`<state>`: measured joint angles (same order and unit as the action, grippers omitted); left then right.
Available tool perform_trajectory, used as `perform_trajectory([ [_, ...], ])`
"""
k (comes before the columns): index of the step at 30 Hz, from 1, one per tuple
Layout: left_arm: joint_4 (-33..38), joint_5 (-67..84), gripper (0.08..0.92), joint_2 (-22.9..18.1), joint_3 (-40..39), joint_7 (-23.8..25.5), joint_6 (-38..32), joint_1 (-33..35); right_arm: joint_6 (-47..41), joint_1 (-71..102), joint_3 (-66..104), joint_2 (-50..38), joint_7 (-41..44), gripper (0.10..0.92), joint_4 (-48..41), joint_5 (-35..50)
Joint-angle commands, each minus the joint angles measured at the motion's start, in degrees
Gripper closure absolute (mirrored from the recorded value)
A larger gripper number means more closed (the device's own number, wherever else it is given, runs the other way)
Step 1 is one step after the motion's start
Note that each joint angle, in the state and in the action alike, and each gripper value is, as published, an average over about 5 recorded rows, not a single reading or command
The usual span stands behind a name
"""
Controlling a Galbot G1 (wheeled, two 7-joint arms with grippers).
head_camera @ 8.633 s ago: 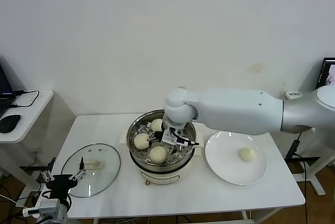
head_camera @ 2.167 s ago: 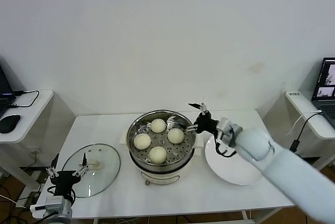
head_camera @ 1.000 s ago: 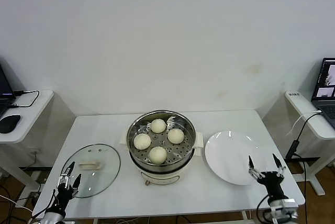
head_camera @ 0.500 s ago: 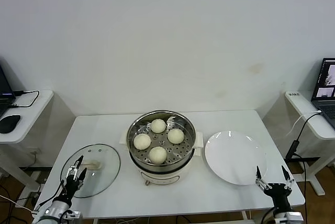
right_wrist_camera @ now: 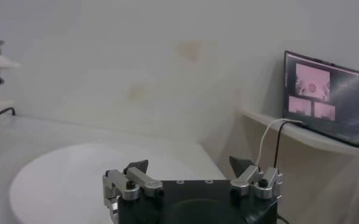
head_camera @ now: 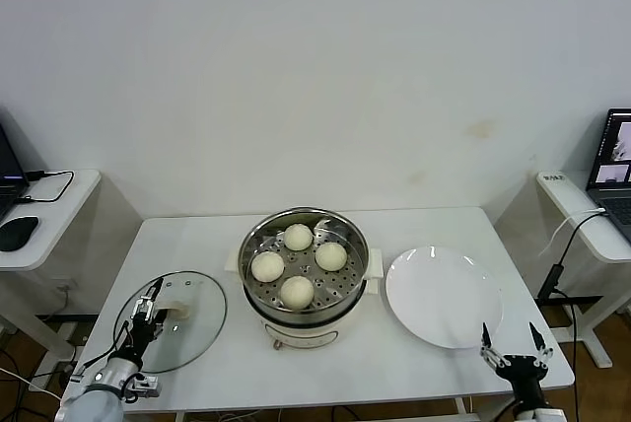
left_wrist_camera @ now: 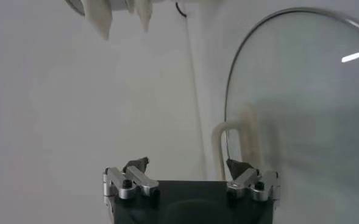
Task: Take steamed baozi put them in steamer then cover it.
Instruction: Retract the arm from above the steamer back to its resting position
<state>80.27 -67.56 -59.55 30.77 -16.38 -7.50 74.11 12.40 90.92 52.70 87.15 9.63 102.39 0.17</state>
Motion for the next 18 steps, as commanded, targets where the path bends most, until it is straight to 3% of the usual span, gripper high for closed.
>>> perform_trajectory([
  [1, -4.6, 1.6, 0.177, 0.0, -1.1, -0.2, -0.2, -3.5, 0.3, 0.4, 0.2, 0.2, 0.0, 0.203, -0.5, -0.8],
  [8, -6.5, 3.0, 0.197, -0.1, -1.4, -0.5, -1.0, -4.0, 0.3, 0.4, -0.1, 0.3, 0.1, 0.203, -0.5, -1.2],
  [18, -7.5, 3.9, 0.467, 0.0, -1.5, -0.3, -2.4, -4.4, 0.5, 0.5, -0.8, 0.4, 0.1, 0.203, -0.5, -1.7],
])
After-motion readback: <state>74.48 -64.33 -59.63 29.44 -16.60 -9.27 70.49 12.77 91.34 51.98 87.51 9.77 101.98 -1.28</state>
